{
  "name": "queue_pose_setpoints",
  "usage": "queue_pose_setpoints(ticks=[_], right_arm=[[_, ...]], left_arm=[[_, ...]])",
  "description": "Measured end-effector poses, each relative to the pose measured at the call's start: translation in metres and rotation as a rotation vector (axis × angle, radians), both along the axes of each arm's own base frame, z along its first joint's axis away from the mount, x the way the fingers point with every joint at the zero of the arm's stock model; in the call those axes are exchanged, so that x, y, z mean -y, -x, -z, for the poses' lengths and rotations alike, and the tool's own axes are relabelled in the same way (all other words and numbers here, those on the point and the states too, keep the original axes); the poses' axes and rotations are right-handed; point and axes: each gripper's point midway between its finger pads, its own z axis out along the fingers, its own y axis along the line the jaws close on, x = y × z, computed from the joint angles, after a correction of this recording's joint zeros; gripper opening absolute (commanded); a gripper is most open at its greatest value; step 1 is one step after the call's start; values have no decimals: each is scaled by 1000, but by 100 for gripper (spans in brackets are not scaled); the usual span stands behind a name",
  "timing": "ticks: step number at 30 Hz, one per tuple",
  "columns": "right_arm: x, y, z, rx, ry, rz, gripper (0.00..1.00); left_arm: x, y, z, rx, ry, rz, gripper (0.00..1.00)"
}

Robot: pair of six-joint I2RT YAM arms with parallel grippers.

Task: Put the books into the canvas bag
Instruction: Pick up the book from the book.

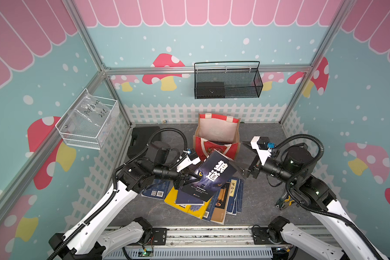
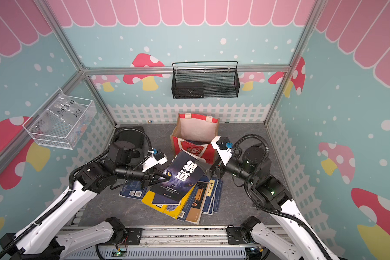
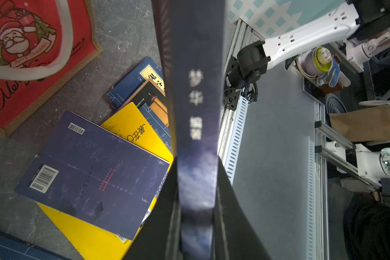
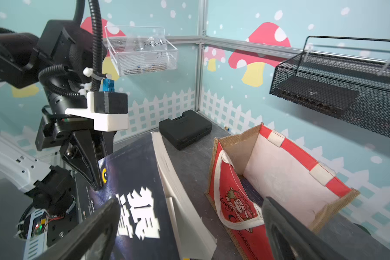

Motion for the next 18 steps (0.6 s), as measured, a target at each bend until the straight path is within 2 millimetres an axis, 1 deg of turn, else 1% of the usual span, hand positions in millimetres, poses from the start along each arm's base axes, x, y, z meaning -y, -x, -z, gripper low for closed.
queue_pose_setpoints(ticks=[2,6,9,10,11,13,16,17,18], right_arm=[[-9,3,11,-27,37,-63,97],[-26,7,40,-121,105,-184,96],[-36,9,56,-175,142,-255,95],[-38,11,59,-186,149,-279,93],[-40,15,63,-199,156,-306,89],[-43,23,65,-215,160,-362,72],[-46,35,60,-213,146,-442,27],[-46,38,58,-212,140,-459,6],[-46,40,56,-214,134,-471,0]], left_arm=[[-1,5,-3,4,-4,26,0],[-1,12,-8,7,-2,71,0],[-1,16,-5,-6,-7,92,0],[-1,16,-4,-9,-10,95,0],[-1,17,-3,-11,-12,98,0],[-2,17,-3,-11,-15,100,0],[-2,17,-2,-9,-19,99,0],[-3,17,-1,-8,-24,98,0],[-3,17,-1,-6,-26,98,0]])
